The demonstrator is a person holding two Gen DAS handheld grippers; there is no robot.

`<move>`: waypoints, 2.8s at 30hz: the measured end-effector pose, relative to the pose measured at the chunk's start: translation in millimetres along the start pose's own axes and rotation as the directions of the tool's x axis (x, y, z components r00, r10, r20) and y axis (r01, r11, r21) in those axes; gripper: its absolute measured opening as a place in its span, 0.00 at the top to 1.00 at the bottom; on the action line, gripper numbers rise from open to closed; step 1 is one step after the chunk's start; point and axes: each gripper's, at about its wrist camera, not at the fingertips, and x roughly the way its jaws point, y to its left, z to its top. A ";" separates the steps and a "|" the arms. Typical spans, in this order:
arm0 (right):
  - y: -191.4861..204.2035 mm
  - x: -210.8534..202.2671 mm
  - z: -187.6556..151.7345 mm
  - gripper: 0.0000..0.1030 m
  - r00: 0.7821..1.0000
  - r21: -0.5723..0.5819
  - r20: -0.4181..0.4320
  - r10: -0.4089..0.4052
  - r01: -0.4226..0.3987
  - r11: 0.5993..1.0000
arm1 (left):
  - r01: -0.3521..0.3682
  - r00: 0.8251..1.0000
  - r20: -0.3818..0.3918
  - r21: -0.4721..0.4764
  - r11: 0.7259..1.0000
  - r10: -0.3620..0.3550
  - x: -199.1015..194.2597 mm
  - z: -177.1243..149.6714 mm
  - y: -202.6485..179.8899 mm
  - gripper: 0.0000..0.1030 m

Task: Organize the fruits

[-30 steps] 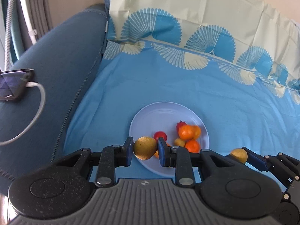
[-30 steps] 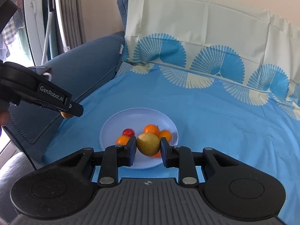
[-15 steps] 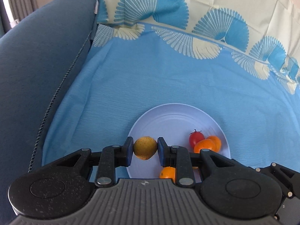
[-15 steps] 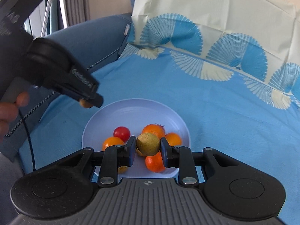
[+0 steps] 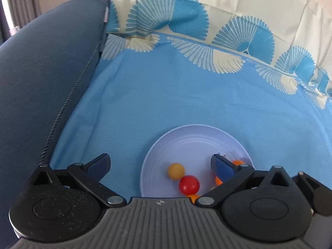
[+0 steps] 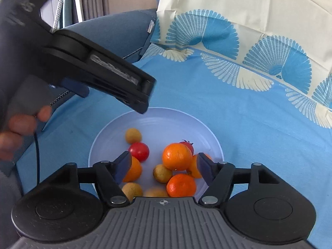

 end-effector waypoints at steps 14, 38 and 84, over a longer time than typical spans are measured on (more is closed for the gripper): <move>12.2 21.5 18.6 0.20 0.996 -0.081 0.023 0.086 -0.084 0.993 | -0.041 0.999 0.014 -0.079 0.996 0.043 -50.3 -19.6 29.5 0.00; 32.9 -166.8 -17.5 0.04 0.981 0.160 0.106 -0.163 0.145 0.976 | -0.071 0.993 0.089 -0.093 0.993 0.080 -169.9 -77.2 16.3 0.00; 49.0 -202.3 -26.1 0.02 0.969 0.161 0.133 -0.210 0.188 0.969 | -0.144 0.984 0.100 -0.020 0.989 0.146 -188.5 -89.5 1.4 0.00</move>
